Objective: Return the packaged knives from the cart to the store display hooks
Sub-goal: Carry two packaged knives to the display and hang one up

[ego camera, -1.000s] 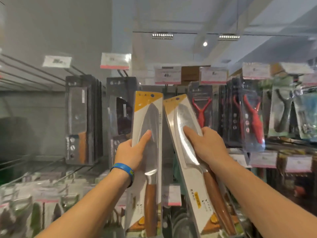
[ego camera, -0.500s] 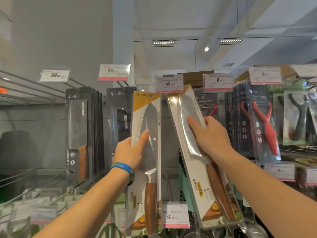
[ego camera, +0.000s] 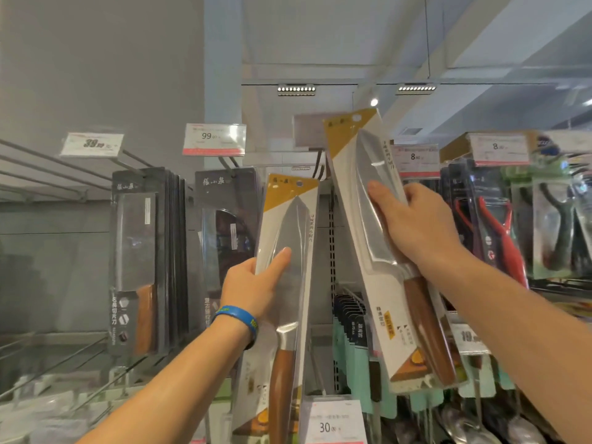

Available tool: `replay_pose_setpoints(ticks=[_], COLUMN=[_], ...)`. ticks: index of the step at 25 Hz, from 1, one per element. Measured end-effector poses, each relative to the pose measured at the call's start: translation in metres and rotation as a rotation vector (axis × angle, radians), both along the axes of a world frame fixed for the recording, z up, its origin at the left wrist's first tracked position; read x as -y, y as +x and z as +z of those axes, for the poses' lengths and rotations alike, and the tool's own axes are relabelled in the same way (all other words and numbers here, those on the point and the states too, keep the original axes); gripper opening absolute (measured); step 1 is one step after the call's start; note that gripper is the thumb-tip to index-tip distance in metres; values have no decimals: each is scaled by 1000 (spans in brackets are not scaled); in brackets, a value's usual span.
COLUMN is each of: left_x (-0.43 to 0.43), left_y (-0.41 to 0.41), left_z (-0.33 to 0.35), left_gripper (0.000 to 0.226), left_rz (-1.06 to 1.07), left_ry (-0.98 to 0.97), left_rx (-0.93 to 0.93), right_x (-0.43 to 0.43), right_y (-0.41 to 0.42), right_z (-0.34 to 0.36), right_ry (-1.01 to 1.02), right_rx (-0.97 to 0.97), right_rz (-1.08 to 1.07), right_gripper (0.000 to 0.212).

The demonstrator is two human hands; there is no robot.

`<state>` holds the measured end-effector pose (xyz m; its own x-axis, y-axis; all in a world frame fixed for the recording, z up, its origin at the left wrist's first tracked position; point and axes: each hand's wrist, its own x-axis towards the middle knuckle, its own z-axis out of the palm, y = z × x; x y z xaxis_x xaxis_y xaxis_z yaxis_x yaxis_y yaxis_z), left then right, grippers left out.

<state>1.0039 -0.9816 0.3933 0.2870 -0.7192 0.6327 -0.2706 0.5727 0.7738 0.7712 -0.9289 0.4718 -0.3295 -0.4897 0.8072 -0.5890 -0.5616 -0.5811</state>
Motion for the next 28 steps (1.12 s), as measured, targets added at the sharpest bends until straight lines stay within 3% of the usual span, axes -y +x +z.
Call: replay_pose_setpoints(ticks=[6,11,17,28], left_x=[23,44,42,53], left_y=[-14,-14,-8,-21], left_z=[34,22,22,40], left_gripper=[58,62,58,56], left_rz=[-10,37,10,-28], left_ry=[-65,40,-113,-73], left_rx=[116,212,161,234], right_x=[3,1,-1,6], right_y=[-11,-5,3,4], right_z=[-1,-8,-12,-18], right_ry=[35,32,16,26], right_rx=[13,6,-15,17], right_rz=[-70,-99,-137,-101], right_gripper=[45,48,47,50])
